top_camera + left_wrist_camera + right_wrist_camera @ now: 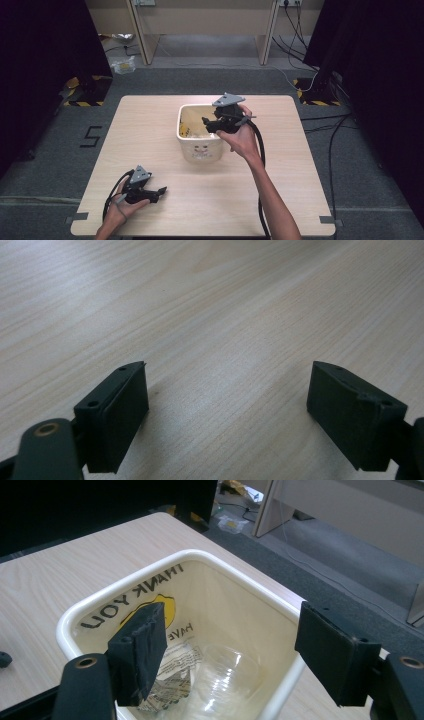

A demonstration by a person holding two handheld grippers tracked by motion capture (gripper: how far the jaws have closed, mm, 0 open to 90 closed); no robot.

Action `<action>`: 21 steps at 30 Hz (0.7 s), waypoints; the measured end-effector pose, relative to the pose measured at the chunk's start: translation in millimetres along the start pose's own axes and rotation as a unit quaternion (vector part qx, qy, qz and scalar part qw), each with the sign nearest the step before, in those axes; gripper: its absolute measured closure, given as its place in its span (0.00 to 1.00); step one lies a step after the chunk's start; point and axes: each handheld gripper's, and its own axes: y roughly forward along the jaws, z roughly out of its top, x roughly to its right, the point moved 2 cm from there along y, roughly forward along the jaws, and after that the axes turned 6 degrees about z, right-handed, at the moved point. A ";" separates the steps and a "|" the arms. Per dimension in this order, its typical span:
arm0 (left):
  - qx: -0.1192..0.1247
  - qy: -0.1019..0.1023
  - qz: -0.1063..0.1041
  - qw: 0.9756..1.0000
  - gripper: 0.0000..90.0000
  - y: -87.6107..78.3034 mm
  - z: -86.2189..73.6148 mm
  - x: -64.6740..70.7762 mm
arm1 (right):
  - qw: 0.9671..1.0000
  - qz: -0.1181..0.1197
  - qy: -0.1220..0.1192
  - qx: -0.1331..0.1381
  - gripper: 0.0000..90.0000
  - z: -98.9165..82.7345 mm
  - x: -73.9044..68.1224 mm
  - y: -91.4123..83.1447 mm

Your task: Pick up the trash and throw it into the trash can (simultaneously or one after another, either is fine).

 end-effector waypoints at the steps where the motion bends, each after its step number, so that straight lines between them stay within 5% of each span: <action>1: 0.000 0.000 0.000 1.000 0.18 0.0 0.0 0.0 | 1.000 -0.002 0.000 0.002 0.31 0.0 1.0 -1.5; 21: 0.001 0.000 0.000 1.000 0.18 0.2 0.0 0.1 | 1.000 -0.024 0.006 0.014 0.30 -9.6 11.7 -26.0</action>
